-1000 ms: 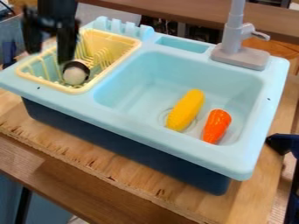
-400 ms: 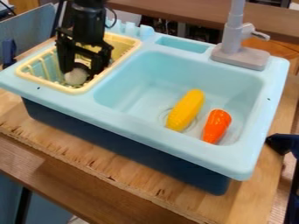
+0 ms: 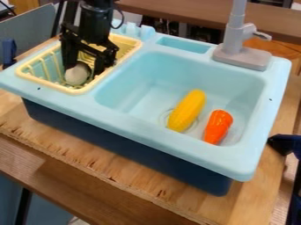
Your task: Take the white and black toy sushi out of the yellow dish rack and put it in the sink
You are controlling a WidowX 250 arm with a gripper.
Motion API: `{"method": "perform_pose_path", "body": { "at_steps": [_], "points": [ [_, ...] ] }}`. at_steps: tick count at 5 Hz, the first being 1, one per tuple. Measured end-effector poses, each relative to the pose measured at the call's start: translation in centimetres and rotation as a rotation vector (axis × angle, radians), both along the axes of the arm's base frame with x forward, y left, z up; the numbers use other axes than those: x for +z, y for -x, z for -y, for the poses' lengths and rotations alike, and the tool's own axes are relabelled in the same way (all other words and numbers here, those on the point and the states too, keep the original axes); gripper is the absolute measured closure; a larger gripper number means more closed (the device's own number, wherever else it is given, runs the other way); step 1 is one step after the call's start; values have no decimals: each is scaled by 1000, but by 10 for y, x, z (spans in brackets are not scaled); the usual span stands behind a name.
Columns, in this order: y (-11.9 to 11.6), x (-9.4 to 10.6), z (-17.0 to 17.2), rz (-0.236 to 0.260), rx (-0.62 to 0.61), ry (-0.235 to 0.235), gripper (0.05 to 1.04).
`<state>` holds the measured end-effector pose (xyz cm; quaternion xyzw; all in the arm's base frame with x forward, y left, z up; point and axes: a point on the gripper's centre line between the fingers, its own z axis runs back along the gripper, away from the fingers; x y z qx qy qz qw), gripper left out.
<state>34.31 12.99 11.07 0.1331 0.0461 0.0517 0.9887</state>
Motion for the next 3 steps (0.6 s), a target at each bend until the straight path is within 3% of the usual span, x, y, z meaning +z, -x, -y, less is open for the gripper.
{"method": "perform_pose_path", "body": {
  "at_steps": [1,2,3],
  "points": [
    [1,-1,-28,-7,74,-22,84],
    [-1,-3,-45,-39,116,-15,85],
    [4,-3,-52,-39,145,-1,130]
  ]
}}
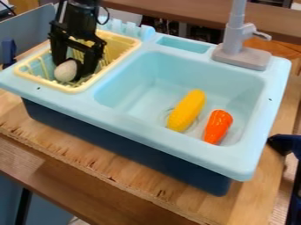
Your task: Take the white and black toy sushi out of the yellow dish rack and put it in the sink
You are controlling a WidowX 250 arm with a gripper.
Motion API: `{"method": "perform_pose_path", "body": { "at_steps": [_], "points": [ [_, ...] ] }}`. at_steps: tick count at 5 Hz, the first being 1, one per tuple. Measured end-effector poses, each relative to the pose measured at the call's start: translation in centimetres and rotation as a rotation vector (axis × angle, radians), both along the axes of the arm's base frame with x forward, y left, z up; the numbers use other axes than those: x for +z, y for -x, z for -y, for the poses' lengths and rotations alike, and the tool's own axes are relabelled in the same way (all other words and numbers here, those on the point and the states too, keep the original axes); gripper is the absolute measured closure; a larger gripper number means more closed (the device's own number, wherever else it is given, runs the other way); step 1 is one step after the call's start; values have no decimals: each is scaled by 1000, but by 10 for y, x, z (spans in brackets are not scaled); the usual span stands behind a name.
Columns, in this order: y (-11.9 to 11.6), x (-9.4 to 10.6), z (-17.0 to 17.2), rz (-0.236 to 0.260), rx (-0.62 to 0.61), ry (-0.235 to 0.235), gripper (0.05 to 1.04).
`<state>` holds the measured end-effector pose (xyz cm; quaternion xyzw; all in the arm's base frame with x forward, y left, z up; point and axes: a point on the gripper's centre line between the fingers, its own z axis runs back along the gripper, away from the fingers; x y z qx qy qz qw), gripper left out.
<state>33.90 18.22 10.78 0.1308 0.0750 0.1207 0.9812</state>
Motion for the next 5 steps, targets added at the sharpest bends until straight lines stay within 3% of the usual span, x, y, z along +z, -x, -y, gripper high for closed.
{"method": "perform_pose_path", "body": {
  "at_steps": [1,2,3,4,5],
  "points": [
    [1,-3,-6,38,42,47,424],
    [3,-5,-4,34,39,58,665],
    [10,-1,2,23,34,60,721],
    [19,35,26,66,4,57,741],
    [17,87,65,257,-43,76,753]
  ]
}}
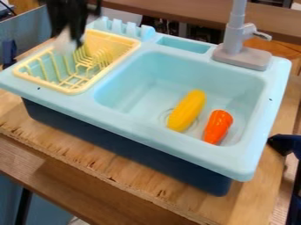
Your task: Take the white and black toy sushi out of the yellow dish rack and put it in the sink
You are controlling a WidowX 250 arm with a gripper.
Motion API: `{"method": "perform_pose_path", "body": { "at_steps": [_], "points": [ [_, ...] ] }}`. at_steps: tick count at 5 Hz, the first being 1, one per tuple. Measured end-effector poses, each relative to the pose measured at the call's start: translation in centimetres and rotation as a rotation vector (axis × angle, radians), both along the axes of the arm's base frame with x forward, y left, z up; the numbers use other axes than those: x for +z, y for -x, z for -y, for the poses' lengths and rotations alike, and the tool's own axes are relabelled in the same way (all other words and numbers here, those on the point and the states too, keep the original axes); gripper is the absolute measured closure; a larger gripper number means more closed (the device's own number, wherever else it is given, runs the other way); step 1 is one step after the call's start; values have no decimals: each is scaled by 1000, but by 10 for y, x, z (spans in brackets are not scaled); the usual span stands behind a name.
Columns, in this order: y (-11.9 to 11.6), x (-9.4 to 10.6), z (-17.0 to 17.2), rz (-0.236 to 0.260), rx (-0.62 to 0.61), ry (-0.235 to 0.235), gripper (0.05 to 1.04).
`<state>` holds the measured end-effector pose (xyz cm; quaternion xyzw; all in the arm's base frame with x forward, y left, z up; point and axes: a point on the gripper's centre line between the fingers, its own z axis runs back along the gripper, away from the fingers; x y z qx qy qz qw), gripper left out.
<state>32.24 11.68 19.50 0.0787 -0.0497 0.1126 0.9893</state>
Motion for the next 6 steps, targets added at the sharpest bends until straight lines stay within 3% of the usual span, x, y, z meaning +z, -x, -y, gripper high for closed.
{"method": "perform_pose_path", "body": {
  "at_steps": [1,2,3,4,6],
  "points": [
    [2,42,28,72,-51,128,753],
    [-2,22,50,23,-124,219,756],
    [-14,-24,59,-43,-194,320,756],
    [-13,-42,65,-88,-228,380,756],
    [-15,-57,99,-136,-354,416,756]
  ]
}}
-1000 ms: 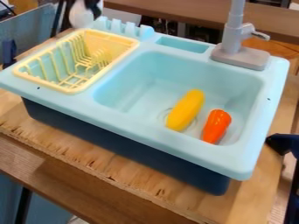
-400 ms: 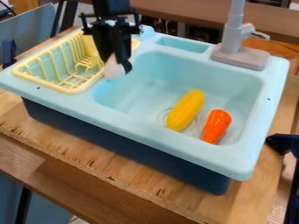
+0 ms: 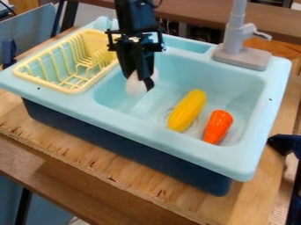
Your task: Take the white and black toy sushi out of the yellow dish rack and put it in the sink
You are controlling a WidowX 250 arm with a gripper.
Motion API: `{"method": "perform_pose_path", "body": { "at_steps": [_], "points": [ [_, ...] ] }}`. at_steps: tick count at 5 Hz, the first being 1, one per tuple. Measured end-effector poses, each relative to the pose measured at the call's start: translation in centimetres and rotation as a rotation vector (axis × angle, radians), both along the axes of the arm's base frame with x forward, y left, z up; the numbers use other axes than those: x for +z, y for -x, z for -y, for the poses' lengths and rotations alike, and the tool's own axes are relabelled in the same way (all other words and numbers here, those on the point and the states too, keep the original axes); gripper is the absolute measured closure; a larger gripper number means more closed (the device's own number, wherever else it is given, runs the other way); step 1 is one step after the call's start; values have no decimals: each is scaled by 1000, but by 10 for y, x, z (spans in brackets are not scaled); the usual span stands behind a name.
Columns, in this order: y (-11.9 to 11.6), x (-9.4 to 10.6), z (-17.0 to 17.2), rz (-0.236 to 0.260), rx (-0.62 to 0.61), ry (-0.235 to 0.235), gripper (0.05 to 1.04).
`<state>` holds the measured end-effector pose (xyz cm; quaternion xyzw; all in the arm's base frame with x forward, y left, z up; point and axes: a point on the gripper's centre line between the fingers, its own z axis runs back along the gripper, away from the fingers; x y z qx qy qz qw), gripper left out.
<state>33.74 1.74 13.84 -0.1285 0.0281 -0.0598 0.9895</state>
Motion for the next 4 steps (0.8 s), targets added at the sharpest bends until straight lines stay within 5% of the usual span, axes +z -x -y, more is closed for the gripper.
{"method": "perform_pose_path", "body": {
  "at_steps": [1,3,4],
  "points": [
    [-1,-8,8,-24,-20,3,756],
    [-17,-23,1,-56,-82,-139,756],
    [-21,-19,-1,-62,-80,-145,693]
  ]
}}
